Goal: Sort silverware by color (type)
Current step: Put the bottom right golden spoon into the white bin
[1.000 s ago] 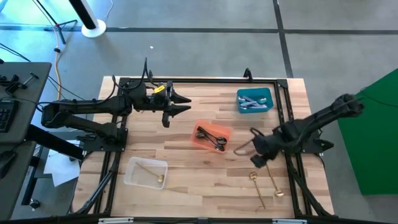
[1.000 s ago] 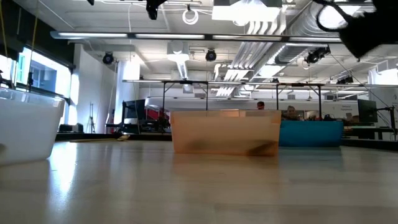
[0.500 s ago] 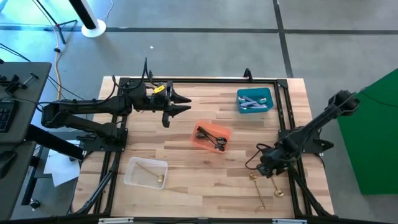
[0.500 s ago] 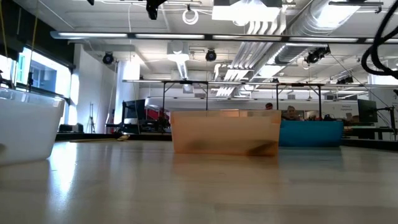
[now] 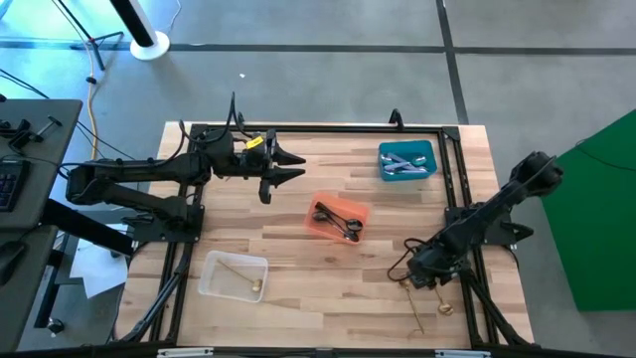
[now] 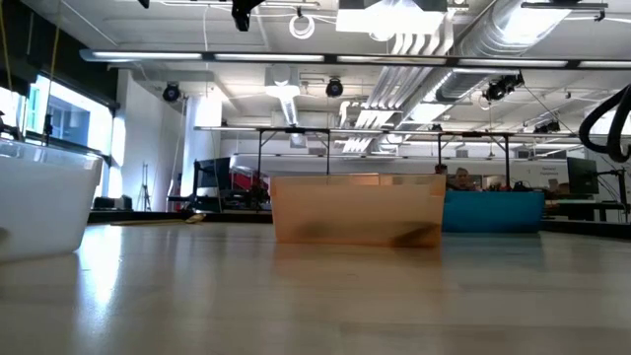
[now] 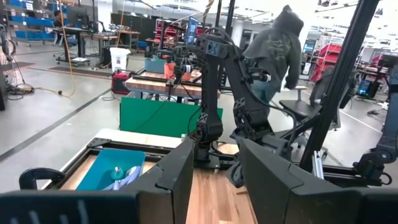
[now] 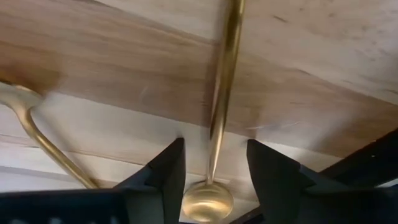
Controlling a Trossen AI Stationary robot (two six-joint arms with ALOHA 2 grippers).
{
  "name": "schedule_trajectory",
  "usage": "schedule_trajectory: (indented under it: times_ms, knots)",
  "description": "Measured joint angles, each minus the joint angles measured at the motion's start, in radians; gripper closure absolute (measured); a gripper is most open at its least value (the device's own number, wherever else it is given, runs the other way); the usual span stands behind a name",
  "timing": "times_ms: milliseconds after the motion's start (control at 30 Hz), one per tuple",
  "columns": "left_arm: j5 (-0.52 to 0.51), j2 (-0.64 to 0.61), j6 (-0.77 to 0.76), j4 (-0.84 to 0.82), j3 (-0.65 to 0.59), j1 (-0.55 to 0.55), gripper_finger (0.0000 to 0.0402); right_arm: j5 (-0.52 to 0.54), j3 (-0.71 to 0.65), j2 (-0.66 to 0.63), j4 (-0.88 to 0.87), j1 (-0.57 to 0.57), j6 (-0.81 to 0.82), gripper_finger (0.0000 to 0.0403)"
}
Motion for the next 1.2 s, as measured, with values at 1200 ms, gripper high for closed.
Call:
schedule_trajectory:
  times_ms: [1200]
  knots:
    - [0.0, 0.0, 0.018, 0.067, 0.002, 0.003, 0.028, 0.126, 0.314, 0.026, -0.342, 0.003, -0.345, 0.0402]
